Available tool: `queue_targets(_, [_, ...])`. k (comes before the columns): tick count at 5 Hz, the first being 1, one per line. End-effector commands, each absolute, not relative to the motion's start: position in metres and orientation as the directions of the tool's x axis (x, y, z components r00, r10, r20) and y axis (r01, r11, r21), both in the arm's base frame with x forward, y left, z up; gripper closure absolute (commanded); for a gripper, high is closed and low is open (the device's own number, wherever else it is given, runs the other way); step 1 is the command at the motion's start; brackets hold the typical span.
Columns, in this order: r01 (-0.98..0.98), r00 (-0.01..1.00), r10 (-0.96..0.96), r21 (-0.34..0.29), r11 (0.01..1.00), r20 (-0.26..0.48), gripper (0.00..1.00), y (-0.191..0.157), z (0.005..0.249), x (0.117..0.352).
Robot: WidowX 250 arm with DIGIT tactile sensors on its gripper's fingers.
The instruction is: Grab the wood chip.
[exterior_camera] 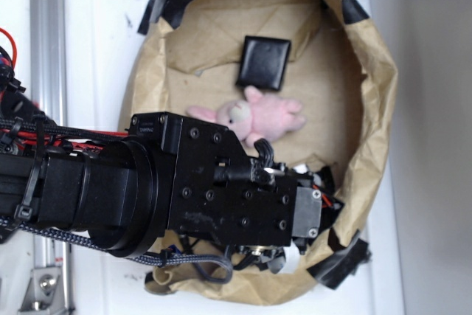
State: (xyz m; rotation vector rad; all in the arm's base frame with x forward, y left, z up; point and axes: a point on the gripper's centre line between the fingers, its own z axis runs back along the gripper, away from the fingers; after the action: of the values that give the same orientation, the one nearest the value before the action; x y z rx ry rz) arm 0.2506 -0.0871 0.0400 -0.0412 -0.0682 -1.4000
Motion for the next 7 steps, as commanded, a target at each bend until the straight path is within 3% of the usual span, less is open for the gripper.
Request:
queue_targets(1, [0.993, 0.105, -0.984, 0.031, 0.111, 0.146, 0.0, -0.101, 0.045, 0.237])
queue_targets(3, [0.997, 0.08, -0.985, 0.008, 0.082, 0.154, 0.0, -0.118, -0.006, 0.244])
queue_targets(4, [0.989, 0.142, -0.978, 0.011, 0.145, 0.154, 1.0, -0.113, -0.008, 0.246])
queue_targets(6, [0.952, 0.283, -0.941, 0.063, 0.299, 0.188, 1.0, -0.077, 0.025, 0.251])
queue_targets(7, [0.93, 0.352, -0.923, 0.053, 0.363, 0.155, 1.0, -0.066, 0.03, 0.255])
